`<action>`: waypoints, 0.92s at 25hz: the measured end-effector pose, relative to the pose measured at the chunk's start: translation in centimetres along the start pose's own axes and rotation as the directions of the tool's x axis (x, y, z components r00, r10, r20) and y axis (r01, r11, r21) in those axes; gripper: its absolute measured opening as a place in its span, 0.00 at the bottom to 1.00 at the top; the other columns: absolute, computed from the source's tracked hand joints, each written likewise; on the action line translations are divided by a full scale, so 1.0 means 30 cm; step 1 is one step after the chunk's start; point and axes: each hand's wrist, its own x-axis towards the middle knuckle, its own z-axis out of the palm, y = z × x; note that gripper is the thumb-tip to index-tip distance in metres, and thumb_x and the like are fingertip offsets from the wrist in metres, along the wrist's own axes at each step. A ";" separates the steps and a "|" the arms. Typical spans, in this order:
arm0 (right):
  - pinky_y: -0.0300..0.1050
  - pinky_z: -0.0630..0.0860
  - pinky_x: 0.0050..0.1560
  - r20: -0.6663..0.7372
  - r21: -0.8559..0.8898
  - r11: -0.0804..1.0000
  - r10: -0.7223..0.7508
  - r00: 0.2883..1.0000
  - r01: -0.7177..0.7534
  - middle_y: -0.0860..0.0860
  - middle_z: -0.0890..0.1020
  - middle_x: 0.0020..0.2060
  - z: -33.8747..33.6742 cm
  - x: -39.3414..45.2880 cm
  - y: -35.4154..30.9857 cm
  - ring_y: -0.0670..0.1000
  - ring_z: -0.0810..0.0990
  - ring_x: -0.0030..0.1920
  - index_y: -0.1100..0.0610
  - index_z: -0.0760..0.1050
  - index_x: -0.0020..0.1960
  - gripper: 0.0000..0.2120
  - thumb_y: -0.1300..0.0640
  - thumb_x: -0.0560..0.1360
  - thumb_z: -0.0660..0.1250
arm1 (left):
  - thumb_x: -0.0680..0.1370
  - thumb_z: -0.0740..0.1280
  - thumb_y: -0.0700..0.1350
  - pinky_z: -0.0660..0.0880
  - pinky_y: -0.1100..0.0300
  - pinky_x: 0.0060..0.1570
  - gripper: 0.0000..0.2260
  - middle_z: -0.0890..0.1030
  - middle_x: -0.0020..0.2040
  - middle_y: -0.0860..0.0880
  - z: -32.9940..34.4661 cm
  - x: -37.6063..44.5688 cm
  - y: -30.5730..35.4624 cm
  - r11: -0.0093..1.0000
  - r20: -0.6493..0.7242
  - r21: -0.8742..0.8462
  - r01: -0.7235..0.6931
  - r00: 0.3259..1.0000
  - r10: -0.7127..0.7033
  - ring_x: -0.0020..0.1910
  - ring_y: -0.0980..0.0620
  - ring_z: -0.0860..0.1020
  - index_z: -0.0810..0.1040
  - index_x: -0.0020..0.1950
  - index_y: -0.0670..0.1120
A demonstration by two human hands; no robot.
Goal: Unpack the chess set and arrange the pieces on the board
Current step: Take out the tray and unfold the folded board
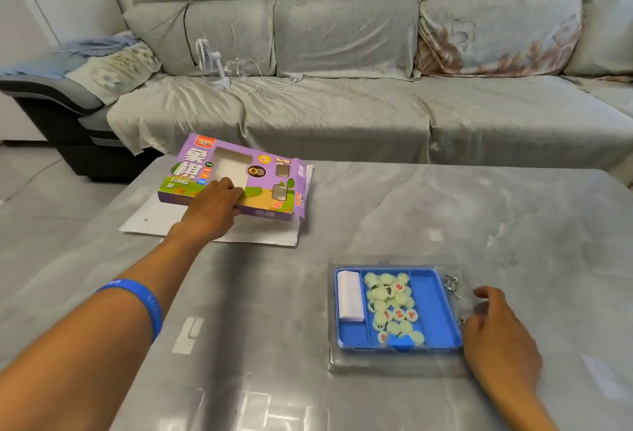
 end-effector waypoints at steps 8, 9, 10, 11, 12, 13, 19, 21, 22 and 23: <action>0.46 0.73 0.44 -0.029 0.104 0.994 -0.027 0.999 0.030 0.46 0.80 0.52 0.024 0.005 0.003 0.52 0.78 0.48 0.46 0.66 0.59 0.16 0.60 0.75 0.61 | 0.76 0.67 0.42 0.72 0.47 0.56 0.15 0.77 0.61 0.42 0.104 -0.143 0.251 0.915 -0.116 -0.385 0.119 0.978 -0.176 0.58 0.38 0.74 0.77 0.62 0.43; 0.45 0.72 0.44 -0.005 0.133 0.990 -0.041 0.999 0.041 0.45 0.80 0.51 0.017 0.001 0.006 0.52 0.78 0.48 0.47 0.67 0.60 0.16 0.60 0.75 0.62 | 0.77 0.66 0.46 0.72 0.48 0.57 0.14 0.78 0.61 0.45 0.084 -0.230 0.345 0.883 -0.086 -0.463 0.077 0.988 -0.131 0.59 0.41 0.75 0.77 0.61 0.46; 0.45 0.72 0.44 0.020 0.153 0.987 -0.054 0.998 0.050 0.45 0.80 0.51 0.005 -0.006 0.012 0.51 0.79 0.48 0.47 0.67 0.60 0.16 0.61 0.75 0.62 | 0.78 0.65 0.51 0.73 0.49 0.58 0.15 0.78 0.62 0.47 0.064 -0.321 0.435 0.854 -0.028 -0.517 0.058 0.996 -0.085 0.60 0.44 0.74 0.77 0.62 0.48; 0.45 0.73 0.45 0.043 0.171 0.983 -0.070 0.997 0.062 0.44 0.80 0.51 -0.008 -0.013 0.018 0.51 0.79 0.48 0.47 0.68 0.60 0.16 0.61 0.74 0.62 | 0.78 0.64 0.54 0.72 0.51 0.59 0.17 0.76 0.64 0.50 0.051 -0.403 0.509 0.834 0.044 -0.548 0.064 0.998 -0.047 0.61 0.47 0.74 0.75 0.65 0.50; 0.44 0.72 0.45 0.064 0.188 0.979 -0.096 0.993 0.083 0.44 0.80 0.52 -0.020 -0.025 0.024 0.51 0.79 0.48 0.47 0.68 0.60 0.16 0.61 0.75 0.62 | 0.78 0.63 0.56 0.72 0.54 0.59 0.19 0.75 0.66 0.52 0.047 -0.468 0.562 0.826 0.105 -0.558 0.081 0.994 -0.027 0.62 0.49 0.73 0.72 0.68 0.52; 0.44 0.72 0.44 0.085 0.198 0.974 -0.129 0.988 0.110 0.43 0.80 0.52 -0.026 -0.042 0.024 0.50 0.80 0.48 0.46 0.68 0.60 0.16 0.60 0.75 0.62 | 0.79 0.62 0.57 0.71 0.56 0.59 0.21 0.73 0.68 0.53 0.052 -0.512 0.591 0.822 0.144 -0.560 0.103 0.989 -0.026 0.63 0.51 0.72 0.69 0.70 0.53; 0.44 0.73 0.46 0.252 0.157 0.949 -0.305 0.918 0.272 0.43 0.77 0.60 -0.027 -0.114 -0.029 0.49 0.78 0.56 0.43 0.66 0.65 0.17 0.53 0.77 0.61 | 0.81 0.51 0.58 0.59 0.57 0.71 0.25 0.56 0.78 0.51 0.071 -0.609 0.570 0.895 0.101 -0.423 0.141 0.989 -0.108 0.75 0.51 0.56 0.59 0.77 0.52; 0.46 0.74 0.49 0.271 0.091 0.937 -0.349 0.897 0.337 0.46 0.74 0.61 -0.038 -0.106 -0.041 0.51 0.75 0.57 0.45 0.68 0.64 0.16 0.52 0.76 0.62 | 0.80 0.47 0.62 0.51 0.63 0.70 0.28 0.52 0.78 0.54 0.072 -0.634 0.570 0.875 0.107 -0.480 0.058 0.994 -0.008 0.77 0.56 0.49 0.56 0.78 0.52; 0.47 0.74 0.49 0.243 0.068 0.926 -0.376 0.894 0.371 0.46 0.73 0.61 -0.047 -0.098 -0.046 0.51 0.74 0.56 0.46 0.69 0.62 0.15 0.54 0.76 0.62 | 0.79 0.47 0.62 0.50 0.64 0.69 0.29 0.52 0.78 0.56 0.073 -0.642 0.575 0.841 0.132 -0.537 0.067 0.991 0.006 0.76 0.59 0.46 0.55 0.78 0.52; 0.47 0.74 0.49 0.208 0.055 0.911 -0.412 0.887 0.410 0.46 0.72 0.60 -0.062 -0.093 -0.053 0.51 0.73 0.55 0.48 0.71 0.60 0.14 0.56 0.75 0.63 | 0.78 0.49 0.61 0.49 0.65 0.69 0.29 0.52 0.78 0.57 0.080 -0.649 0.576 0.801 0.133 -0.593 0.086 0.991 -0.008 0.75 0.62 0.45 0.56 0.78 0.53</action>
